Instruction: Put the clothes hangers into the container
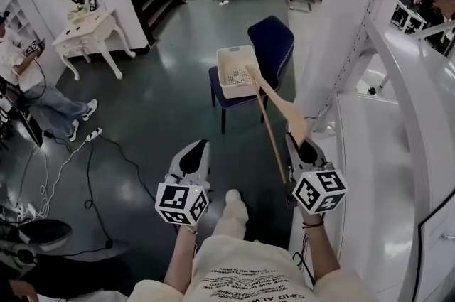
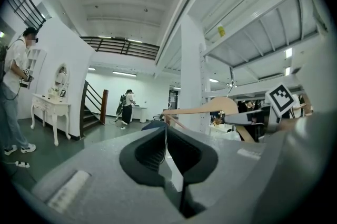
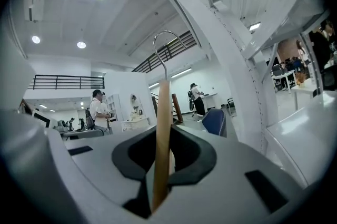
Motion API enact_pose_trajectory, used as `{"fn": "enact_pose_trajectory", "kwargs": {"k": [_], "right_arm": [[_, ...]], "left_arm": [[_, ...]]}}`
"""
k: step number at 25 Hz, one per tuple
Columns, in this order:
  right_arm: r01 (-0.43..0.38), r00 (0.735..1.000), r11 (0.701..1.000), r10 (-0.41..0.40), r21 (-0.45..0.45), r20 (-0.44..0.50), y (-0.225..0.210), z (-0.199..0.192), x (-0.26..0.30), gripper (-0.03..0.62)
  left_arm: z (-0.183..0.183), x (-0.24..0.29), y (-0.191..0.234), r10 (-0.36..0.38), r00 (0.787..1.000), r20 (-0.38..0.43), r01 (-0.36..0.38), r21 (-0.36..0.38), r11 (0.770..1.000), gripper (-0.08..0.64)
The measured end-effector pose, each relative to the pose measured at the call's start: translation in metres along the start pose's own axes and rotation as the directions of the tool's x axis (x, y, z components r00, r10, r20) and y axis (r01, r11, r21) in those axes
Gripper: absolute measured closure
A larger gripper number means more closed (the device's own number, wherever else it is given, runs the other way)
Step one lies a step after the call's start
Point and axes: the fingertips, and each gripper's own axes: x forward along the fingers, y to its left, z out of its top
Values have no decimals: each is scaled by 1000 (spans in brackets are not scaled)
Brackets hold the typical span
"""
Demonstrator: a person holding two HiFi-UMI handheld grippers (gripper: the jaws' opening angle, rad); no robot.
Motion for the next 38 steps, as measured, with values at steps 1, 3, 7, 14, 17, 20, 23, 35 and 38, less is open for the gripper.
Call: {"fn": "enact_pose_trajectory", "kwargs": {"k": [1, 3, 7, 14, 17, 20, 23, 35, 38], "right_arm": [[6, 1000, 1000, -6, 6, -3, -6, -3, 9, 540], [22, 1000, 1000, -21, 14, -10, -17, -7, 27, 540], [49, 999, 998, -49, 29, -24, -40, -4, 72, 540], [83, 996, 996, -82, 39, -41, -67, 11, 166, 540], [94, 995, 995, -91, 43, -50, -76, 10, 196, 540], [106, 993, 993, -103, 56, -64, -82, 6, 216, 540], [116, 990, 992, -110, 59, -85, -88, 2, 232, 540], [94, 988, 992, -82, 89, -132, -119, -5, 321, 540], [79, 987, 991, -64, 103, -144, -135, -13, 350, 540]], "left_arm": [[-3, 10, 5, -1, 1000, -4, 1, -3, 1000, 532], [-8, 30, 14, -9, 1000, -14, 9, -7, 1000, 532], [-11, 79, 37, -26, 999, -32, 26, -19, 999, 532], [-2, 165, 91, -63, 997, -54, 61, -28, 998, 532], [-4, 190, 111, -69, 996, -58, 68, -34, 997, 532], [-8, 209, 127, -71, 995, -66, 68, -45, 997, 532], [-12, 221, 137, -75, 994, -74, 71, -58, 996, 532], [-26, 285, 187, -26, 993, -112, 17, -81, 997, 532], [-38, 312, 199, -13, 992, -123, 3, -82, 997, 532]]}}
